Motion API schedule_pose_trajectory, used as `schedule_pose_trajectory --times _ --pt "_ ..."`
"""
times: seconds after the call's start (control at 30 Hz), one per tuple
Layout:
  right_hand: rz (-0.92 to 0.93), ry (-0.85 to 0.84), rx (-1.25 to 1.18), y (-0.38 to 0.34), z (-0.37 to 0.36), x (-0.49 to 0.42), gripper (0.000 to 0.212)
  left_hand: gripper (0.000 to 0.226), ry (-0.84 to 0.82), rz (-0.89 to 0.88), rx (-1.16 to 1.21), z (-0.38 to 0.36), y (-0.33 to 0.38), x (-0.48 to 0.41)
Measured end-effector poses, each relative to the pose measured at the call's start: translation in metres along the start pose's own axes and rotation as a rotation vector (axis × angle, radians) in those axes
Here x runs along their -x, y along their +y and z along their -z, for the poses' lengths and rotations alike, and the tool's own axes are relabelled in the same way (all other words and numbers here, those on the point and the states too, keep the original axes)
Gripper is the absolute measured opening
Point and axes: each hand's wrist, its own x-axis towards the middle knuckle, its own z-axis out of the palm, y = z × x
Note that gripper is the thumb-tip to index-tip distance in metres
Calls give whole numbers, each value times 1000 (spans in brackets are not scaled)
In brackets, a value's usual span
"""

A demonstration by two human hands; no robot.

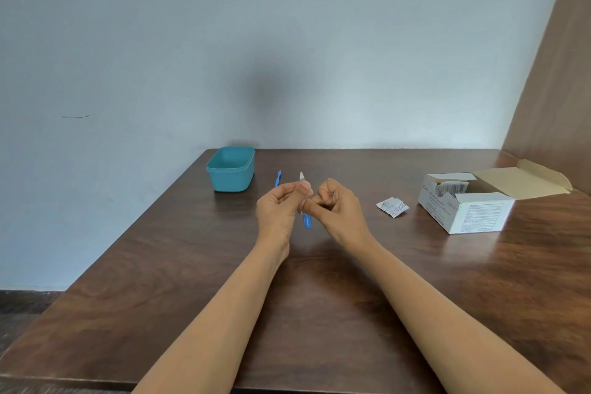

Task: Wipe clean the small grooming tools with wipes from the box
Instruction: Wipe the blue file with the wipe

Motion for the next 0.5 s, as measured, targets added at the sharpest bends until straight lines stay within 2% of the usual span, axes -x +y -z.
schedule_pose_trajectory --times 0.1,0.2,0.33,0.5 --pt "-37 -40 -135 -3 1 -2 43 19 -28 -8 -4 1 1 0" --pt "-156 32 -361 -11 7 -4 48 18 -44 78 -14 2 3 0" --pt "-298 131 -533 -16 14 -7 50 29 -146 232 -84 2 7 1" --pt "-392 146 -767 -18 16 -8 46 28 -259 302 -123 -1 10 7"
